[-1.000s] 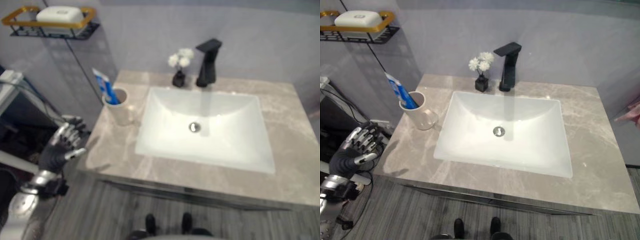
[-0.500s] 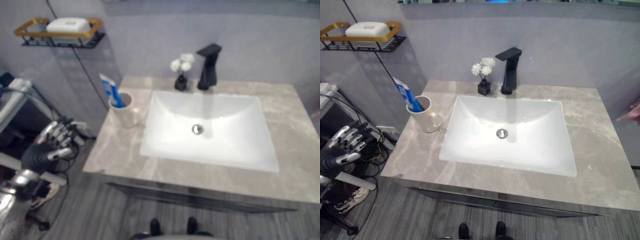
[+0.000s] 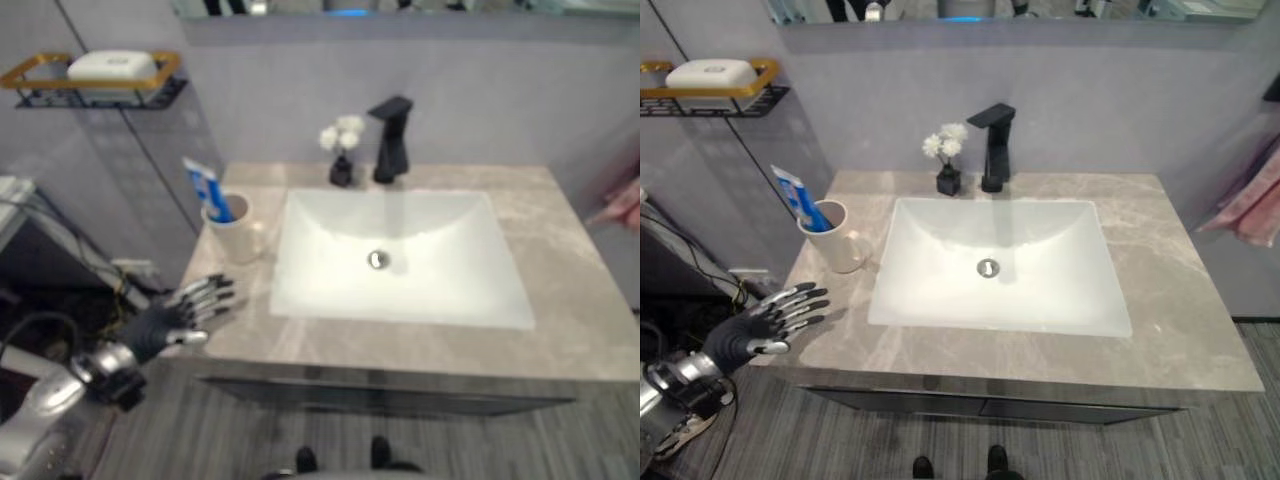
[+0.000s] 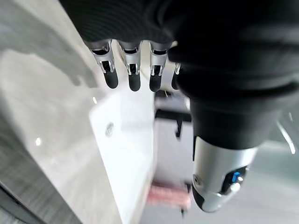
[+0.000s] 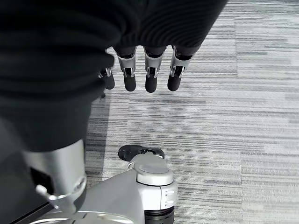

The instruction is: Put brush and paste in cup on sink, flatten towel.

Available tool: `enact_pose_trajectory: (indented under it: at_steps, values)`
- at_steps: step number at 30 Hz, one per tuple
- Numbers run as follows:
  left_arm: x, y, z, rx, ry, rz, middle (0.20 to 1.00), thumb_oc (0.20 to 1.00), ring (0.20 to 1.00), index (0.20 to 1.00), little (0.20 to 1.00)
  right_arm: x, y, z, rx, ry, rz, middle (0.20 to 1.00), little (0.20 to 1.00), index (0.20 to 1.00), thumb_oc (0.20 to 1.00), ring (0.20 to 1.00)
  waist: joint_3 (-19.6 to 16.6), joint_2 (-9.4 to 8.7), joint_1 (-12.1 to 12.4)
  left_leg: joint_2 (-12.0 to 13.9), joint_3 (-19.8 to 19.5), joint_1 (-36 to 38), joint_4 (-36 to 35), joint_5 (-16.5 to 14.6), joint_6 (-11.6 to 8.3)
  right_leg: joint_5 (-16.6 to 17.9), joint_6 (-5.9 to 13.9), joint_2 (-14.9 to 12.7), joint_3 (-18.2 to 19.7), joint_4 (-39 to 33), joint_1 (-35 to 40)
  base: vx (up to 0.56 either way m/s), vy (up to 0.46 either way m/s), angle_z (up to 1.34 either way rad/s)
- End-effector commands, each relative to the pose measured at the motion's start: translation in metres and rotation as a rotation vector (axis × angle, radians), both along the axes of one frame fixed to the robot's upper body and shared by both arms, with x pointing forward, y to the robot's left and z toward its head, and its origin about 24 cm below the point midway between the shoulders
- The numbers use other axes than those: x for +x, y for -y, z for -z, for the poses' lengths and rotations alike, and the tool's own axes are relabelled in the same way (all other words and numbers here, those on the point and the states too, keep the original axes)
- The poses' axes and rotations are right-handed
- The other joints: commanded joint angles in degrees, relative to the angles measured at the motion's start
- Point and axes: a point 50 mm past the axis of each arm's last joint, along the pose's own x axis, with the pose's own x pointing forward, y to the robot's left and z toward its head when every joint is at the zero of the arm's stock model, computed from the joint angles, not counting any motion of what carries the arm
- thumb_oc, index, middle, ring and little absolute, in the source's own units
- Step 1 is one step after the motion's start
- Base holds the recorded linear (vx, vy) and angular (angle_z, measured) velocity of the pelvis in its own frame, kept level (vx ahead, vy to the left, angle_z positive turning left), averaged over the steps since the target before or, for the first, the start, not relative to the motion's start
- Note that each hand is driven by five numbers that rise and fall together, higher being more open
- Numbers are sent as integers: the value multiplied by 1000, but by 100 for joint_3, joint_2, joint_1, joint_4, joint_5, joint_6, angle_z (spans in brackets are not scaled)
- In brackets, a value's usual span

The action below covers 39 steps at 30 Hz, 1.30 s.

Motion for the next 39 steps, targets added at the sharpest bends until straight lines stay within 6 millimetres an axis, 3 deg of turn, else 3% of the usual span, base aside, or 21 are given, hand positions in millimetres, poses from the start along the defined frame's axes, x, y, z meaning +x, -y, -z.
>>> enact_pose_trajectory:
  at_steps: [1, 13, 23, 39]
  values:
    - [12, -6, -23, -6, 146, -22, 1000, 1000, 1000, 1000, 1000, -3, 2, 1, -6, -43, -36, 1000, 1000, 1000, 1000, 1000, 130, 4, -79, -220, 66, 105, 103, -884, 381, -280, 235, -125, 146, 24, 112, 20, -17, -24]
    - [12, -25, -30, 40, 217, -143, 1000, 1000, 1000, 1000, 1000, -13, 8, -2, -21, -55, 2, 1000, 1000, 1000, 1000, 1000, 187, -116, -42, -175, 212, 131, 263, -944, 403, -325, 200, -82, 331, 25, 134, 35, -19, -9]
    - [16, -39, -26, 76, 216, -215, 1000, 1000, 1000, 1000, 1000, 2, 10, -3, -28, -2, -23, 1000, 1000, 1000, 1000, 1000, 267, -311, -1, -96, 235, -302, 821, -1135, 387, -321, 163, -48, 362, 68, 5, -6, -12, -2]
    - [29, -28, -21, 77, 225, -176, 1000, 1000, 1000, 1000, 1000, 1, 14, -5, -39, -10, -47, 1000, 1000, 1000, 1000, 1000, 317, -412, -81, -24, 336, -437, 876, -1165, 366, -300, 153, 7, 461, 86, -154, 4, 0, -3]
